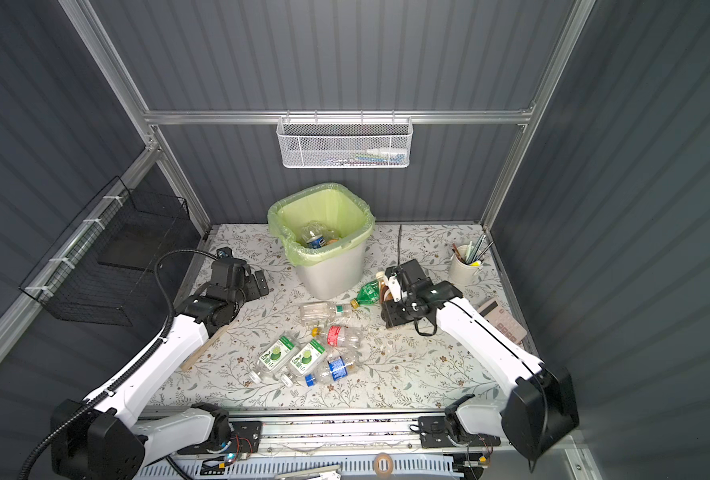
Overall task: Throw the plastic bottles in the bin
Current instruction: 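Lift the Nescafe bottle with the right gripper and release it into the bin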
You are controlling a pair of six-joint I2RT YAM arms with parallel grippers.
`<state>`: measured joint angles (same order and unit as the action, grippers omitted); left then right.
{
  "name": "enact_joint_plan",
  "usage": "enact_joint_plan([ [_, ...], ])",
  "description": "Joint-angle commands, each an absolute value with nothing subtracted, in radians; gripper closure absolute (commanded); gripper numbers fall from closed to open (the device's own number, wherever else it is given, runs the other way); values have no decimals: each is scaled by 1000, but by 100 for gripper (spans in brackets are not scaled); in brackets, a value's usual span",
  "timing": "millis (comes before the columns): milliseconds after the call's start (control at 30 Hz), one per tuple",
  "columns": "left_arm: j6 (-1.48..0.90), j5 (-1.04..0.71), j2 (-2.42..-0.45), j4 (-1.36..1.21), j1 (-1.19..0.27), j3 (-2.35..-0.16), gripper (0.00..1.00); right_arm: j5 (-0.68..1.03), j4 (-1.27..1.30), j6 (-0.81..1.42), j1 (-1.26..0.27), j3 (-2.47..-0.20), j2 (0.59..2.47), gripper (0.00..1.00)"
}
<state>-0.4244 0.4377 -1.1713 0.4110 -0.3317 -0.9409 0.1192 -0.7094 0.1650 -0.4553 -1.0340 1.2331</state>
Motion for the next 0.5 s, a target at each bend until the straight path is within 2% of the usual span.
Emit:
enact_joint_plan([
  [0,-440,478,-1164,429,-324,-927,0,155,-618,235,-384,-1028,1127,46],
  [133,-442,480,-1163,425,-323,-926,0,202,-479,311,-278,-1021,970,45],
  [233,-408,438,-1169,405,-324,-925,0,234,-352,372,-231,-1053,950,42],
  [333,-386,405,-1182,410,-324,-937,0,312,-255,432,-227,-1148,1035,42],
  [467,-388,393,-1176,412,-325,-930,0,465,-74,585,-255,-1300,1241,45],
])
